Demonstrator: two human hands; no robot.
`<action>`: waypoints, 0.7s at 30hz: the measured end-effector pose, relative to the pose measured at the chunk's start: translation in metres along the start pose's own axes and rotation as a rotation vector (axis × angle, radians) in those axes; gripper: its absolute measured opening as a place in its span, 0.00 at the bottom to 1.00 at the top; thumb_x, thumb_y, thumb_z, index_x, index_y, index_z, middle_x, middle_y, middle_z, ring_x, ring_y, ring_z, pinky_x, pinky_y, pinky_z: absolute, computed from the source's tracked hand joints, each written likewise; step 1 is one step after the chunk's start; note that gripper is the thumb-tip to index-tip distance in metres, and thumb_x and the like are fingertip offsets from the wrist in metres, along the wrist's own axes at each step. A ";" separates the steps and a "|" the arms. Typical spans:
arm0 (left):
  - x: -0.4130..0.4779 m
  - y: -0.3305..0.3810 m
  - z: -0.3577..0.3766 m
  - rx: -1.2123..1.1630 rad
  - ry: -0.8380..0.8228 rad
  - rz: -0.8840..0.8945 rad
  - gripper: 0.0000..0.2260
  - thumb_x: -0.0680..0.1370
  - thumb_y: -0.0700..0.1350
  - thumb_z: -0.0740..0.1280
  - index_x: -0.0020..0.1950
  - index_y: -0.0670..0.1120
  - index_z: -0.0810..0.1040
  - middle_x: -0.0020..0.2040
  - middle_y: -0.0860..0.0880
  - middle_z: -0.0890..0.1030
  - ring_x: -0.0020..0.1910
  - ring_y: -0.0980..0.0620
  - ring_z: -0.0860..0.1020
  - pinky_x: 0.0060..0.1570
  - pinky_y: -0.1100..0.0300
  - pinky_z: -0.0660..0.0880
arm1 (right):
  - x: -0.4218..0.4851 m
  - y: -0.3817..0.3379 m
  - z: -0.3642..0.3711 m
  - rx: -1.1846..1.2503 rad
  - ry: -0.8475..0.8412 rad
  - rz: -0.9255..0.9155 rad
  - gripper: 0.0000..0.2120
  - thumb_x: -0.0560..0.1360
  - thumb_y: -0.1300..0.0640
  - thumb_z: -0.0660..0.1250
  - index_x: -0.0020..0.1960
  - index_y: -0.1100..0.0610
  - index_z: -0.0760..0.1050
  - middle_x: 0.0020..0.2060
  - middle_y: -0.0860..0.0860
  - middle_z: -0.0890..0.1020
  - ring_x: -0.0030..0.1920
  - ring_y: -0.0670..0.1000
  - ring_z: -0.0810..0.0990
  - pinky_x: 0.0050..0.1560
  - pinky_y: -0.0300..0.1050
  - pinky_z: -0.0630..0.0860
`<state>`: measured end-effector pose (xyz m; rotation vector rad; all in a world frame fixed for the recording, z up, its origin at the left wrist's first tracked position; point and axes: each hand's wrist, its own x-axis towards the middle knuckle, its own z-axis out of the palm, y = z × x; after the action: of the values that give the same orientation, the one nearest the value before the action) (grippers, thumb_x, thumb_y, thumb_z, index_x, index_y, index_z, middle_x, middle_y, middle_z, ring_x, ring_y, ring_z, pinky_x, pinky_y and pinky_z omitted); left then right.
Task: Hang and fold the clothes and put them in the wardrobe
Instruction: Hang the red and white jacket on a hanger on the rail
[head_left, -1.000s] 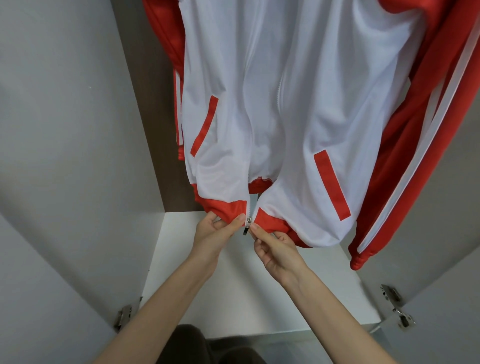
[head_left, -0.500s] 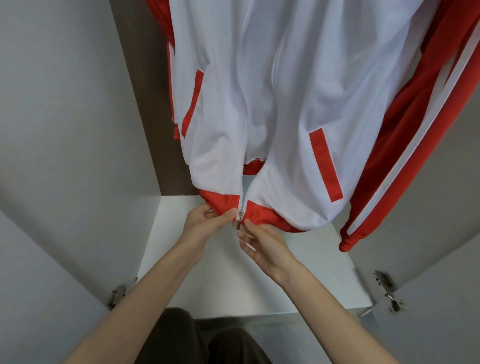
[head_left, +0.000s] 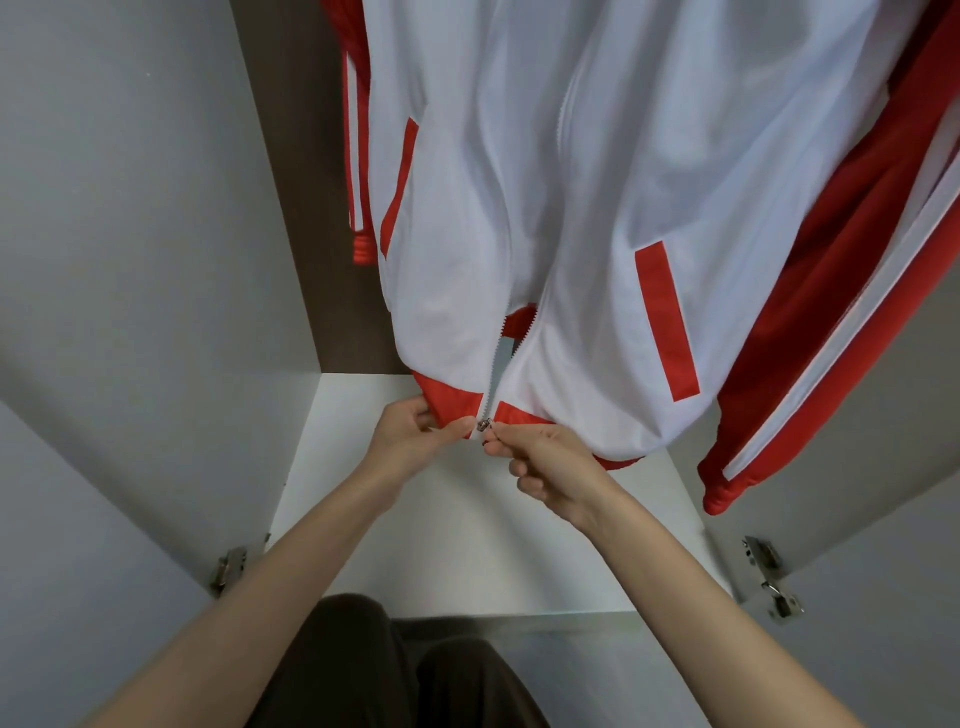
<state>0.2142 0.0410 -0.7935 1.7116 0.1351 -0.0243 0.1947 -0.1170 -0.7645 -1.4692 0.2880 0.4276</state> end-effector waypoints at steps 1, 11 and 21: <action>0.000 -0.001 0.000 0.029 0.003 0.007 0.08 0.72 0.43 0.75 0.50 0.45 0.81 0.40 0.53 0.84 0.35 0.62 0.80 0.35 0.74 0.73 | 0.001 -0.003 0.000 -0.026 -0.004 -0.008 0.06 0.77 0.61 0.66 0.43 0.61 0.80 0.31 0.48 0.81 0.22 0.42 0.67 0.18 0.31 0.60; 0.003 -0.018 -0.013 0.077 0.093 -0.102 0.14 0.73 0.45 0.74 0.57 0.44 0.78 0.47 0.51 0.81 0.43 0.58 0.78 0.42 0.67 0.72 | 0.000 -0.086 0.003 -0.110 -0.008 -0.339 0.08 0.77 0.62 0.65 0.41 0.61 0.81 0.29 0.47 0.81 0.21 0.42 0.67 0.18 0.32 0.60; 0.023 0.025 -0.019 0.545 0.381 0.297 0.30 0.60 0.66 0.73 0.47 0.53 0.61 0.43 0.57 0.66 0.39 0.59 0.69 0.31 0.66 0.63 | 0.000 -0.121 0.028 -0.358 -0.108 -0.324 0.11 0.79 0.59 0.63 0.39 0.58 0.78 0.25 0.48 0.71 0.20 0.44 0.62 0.18 0.32 0.55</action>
<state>0.2379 0.0584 -0.7681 2.2515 0.1645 0.5302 0.2465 -0.0947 -0.6542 -1.7978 -0.1210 0.3034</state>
